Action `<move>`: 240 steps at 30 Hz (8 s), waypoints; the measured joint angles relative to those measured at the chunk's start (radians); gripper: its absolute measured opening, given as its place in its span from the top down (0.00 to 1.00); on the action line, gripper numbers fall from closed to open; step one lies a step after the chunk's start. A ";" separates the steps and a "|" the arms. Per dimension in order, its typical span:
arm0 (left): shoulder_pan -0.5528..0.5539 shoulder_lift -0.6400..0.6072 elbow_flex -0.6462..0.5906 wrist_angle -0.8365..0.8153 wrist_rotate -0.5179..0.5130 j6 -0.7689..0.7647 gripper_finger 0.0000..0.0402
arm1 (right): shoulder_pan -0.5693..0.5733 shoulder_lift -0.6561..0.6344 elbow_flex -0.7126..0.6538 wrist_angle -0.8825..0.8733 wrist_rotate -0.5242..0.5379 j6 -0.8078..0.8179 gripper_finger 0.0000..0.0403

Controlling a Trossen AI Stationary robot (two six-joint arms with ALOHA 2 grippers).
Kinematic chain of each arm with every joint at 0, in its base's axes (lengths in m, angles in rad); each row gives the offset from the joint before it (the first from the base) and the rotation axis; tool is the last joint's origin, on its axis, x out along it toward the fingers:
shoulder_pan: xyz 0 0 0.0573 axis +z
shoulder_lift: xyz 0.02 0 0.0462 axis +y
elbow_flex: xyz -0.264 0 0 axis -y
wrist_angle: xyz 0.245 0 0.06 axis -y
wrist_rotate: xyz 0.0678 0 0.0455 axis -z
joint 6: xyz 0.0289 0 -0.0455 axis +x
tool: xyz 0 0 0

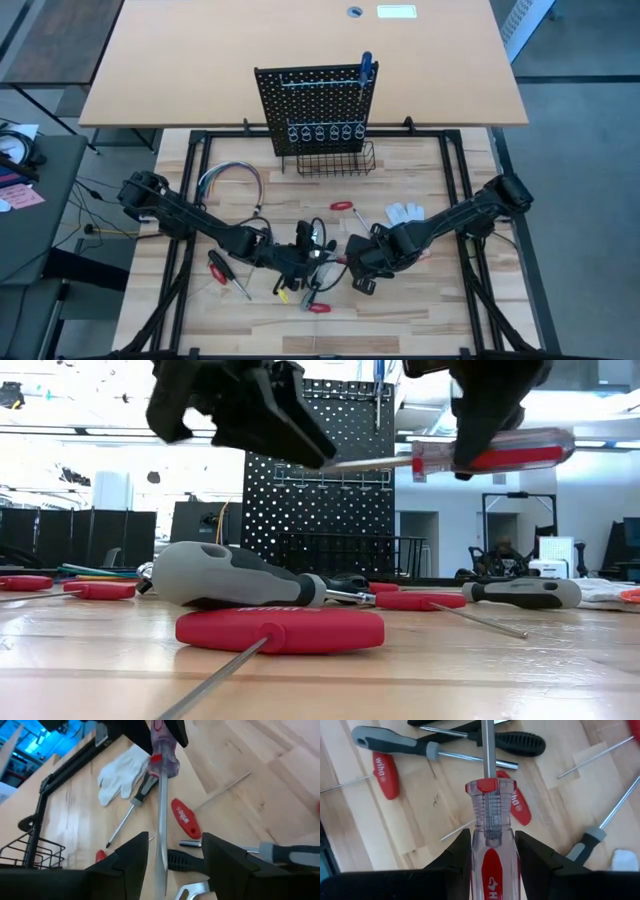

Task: Hang tools onto peg board
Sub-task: Hang the red flathead screw on the black pegboard

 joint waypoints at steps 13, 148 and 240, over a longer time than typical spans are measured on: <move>0.059 -0.002 0.000 0.009 0.057 0.025 0.79 | -0.022 0.000 0.000 0.032 0.000 -0.023 0.71; 0.205 -0.202 -0.371 0.621 -0.076 0.210 0.61 | -0.233 -0.081 0.451 0.168 0.237 -0.506 0.72; 0.315 -0.204 -0.429 0.961 0.603 -0.329 1.00 | -0.135 -0.108 -0.454 1.551 0.230 -0.833 0.79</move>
